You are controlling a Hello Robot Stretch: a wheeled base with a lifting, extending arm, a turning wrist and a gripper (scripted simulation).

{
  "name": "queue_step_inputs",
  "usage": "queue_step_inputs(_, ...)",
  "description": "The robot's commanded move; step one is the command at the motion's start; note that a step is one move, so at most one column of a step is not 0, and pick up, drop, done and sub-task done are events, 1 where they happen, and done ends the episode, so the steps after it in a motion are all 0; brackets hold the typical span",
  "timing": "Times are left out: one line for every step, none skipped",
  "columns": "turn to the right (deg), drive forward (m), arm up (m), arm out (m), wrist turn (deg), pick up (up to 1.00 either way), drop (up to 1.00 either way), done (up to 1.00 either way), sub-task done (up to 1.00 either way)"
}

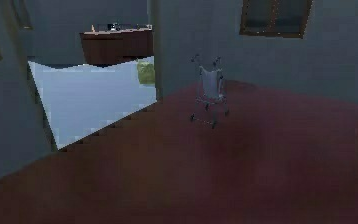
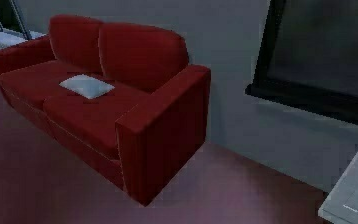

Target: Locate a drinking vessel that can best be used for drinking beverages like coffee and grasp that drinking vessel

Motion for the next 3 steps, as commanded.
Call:
queue_step_inputs(0.0,0.2,0.0,0.0,0.0,0.0,0.0,0.0,0.0)
queue_step_inputs(-21.0,0.0,0.0,0.0,0.0,0.0,0.0,0.0,0.0)
queue_step_inputs(0.0,1.0,0.0,0.0,0.0,0.0,0.0,0.0,0.0)
